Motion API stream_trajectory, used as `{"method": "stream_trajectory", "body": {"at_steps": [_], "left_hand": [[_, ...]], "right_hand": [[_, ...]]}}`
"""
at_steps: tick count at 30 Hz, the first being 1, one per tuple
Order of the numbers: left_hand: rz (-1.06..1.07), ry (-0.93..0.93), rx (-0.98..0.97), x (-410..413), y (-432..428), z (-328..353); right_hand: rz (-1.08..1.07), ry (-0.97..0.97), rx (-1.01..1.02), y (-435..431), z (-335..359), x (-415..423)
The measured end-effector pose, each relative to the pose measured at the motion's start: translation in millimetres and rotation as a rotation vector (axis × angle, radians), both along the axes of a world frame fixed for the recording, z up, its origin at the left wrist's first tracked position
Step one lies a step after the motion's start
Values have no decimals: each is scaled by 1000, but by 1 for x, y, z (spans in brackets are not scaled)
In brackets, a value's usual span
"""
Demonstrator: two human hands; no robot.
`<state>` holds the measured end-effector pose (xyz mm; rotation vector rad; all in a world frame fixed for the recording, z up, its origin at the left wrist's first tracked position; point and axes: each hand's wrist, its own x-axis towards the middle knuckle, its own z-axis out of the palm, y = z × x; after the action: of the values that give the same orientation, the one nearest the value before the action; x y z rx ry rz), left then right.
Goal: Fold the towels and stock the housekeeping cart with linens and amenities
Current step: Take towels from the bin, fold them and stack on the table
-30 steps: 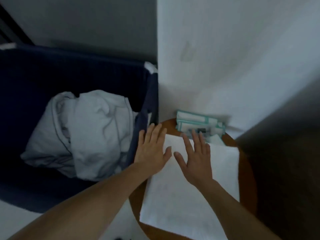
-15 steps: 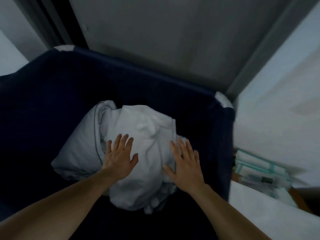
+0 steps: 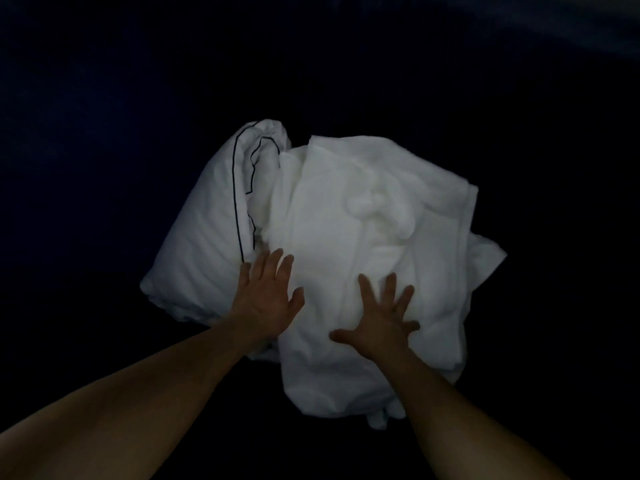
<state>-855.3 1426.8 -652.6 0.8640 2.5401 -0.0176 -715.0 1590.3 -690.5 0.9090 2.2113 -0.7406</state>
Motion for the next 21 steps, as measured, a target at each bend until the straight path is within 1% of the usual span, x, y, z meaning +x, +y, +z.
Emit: {"method": "stream_trajectory", "body": {"at_steps": [2, 5, 7, 9, 11, 14, 16, 18, 21], "left_hand": [[-19, -17, 0, -1, 2, -10], [-59, -28, -9, 1, 10, -14], [-40, -40, 29, 5, 16, -6], [-18, -85, 71, 10, 22, 6], [-29, -160, 84, 13, 25, 20], [-168, -263, 38, 22, 29, 40], [-234, -280, -4, 35, 33, 57], [-222, -251, 30, 49, 44, 79], [-212, -153, 68, 61, 74, 110]], "right_hand": [[-25, 34, 64, -7, -5, -5], [1, 86, 247, -16, -1, -8], [25, 110, 292, -18, 5, -7], [45, 162, 219, -10, 13, -4], [5, 223, 83, 4, 29, 3], [-235, 416, -93, 21, 70, 21], [-309, 556, -176, 26, 106, 30], [-257, 680, -226, 29, 145, 39], [-107, 837, -248, 35, 201, 57]]}}
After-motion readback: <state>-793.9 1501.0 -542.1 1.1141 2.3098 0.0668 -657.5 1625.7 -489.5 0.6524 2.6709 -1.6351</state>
